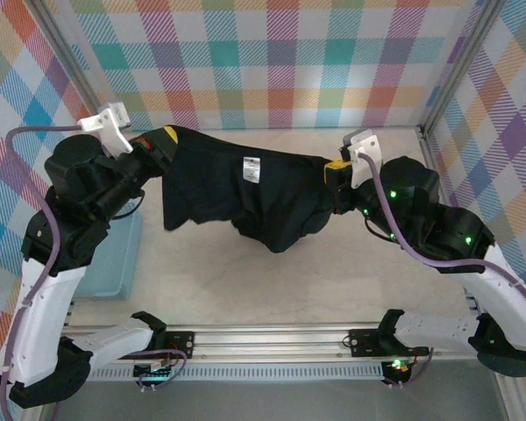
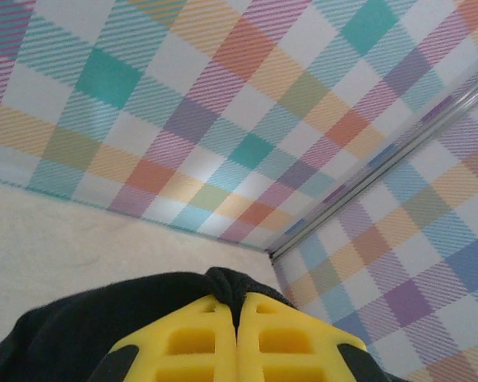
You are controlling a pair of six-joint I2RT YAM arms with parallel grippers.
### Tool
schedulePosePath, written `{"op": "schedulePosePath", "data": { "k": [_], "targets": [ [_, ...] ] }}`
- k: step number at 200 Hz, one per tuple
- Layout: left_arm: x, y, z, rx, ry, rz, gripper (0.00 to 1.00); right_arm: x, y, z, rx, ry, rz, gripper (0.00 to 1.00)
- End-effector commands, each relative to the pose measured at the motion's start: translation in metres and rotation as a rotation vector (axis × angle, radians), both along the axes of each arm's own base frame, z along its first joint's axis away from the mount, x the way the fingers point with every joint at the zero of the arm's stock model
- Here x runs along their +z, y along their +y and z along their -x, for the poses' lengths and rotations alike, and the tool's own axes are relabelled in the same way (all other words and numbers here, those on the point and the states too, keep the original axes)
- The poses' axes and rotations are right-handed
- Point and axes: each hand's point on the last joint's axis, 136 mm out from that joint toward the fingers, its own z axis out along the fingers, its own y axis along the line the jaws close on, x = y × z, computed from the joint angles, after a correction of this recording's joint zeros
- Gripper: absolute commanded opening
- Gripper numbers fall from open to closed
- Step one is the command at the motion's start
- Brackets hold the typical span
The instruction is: Fold the inside-out t-shirt
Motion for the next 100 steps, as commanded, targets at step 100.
{"op": "schedulePosePath", "data": {
  "k": [100],
  "targets": [
    [-0.15, -0.016, -0.068, 0.11, 0.37, -0.225, 0.0, -0.128, -0.005, -0.054, -0.097, 0.336, 0.051, 0.0]
  ]
}}
